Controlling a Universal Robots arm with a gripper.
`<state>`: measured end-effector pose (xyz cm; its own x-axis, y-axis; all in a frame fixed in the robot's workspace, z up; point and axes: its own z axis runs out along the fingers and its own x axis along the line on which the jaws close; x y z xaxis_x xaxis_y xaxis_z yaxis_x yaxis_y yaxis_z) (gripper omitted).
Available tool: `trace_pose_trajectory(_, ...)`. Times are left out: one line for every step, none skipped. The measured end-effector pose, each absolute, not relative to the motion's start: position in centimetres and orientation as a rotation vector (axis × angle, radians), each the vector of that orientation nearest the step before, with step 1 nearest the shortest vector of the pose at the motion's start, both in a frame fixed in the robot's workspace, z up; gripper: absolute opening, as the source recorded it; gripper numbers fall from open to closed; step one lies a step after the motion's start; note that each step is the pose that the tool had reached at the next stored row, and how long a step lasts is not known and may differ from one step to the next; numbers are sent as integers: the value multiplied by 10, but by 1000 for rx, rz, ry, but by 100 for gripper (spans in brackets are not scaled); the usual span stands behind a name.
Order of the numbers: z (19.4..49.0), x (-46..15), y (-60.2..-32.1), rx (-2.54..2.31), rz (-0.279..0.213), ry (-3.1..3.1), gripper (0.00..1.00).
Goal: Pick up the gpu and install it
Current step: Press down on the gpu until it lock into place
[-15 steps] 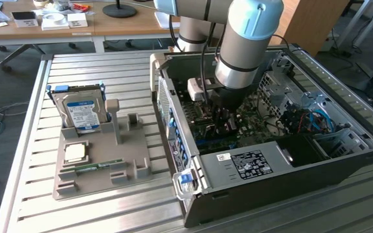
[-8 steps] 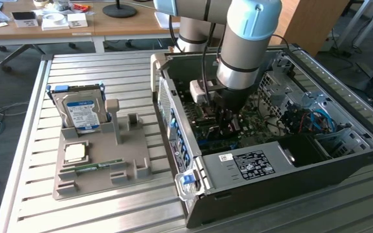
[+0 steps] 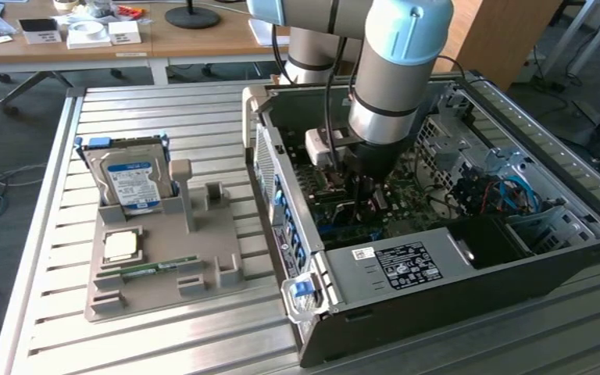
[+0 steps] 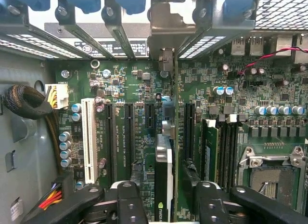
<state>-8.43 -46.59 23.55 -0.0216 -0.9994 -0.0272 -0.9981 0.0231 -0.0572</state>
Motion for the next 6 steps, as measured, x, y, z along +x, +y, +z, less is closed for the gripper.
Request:
trace_pose_trajectory(236, -84, -466, -2155, -34, 2203, 46)
trace_pose_trajectory(236, -84, -466, -2155, -34, 2203, 46)
trace_pose_trajectory(236, -84, -466, -2155, -34, 2203, 46)
trace_pose_trajectory(236, -84, -466, -2155, -34, 2203, 46)
trace_pose_trajectory(236, -84, -466, -2155, -34, 2203, 46)
trace_pose_trajectory(236, -84, -466, -2155, -34, 2203, 46)
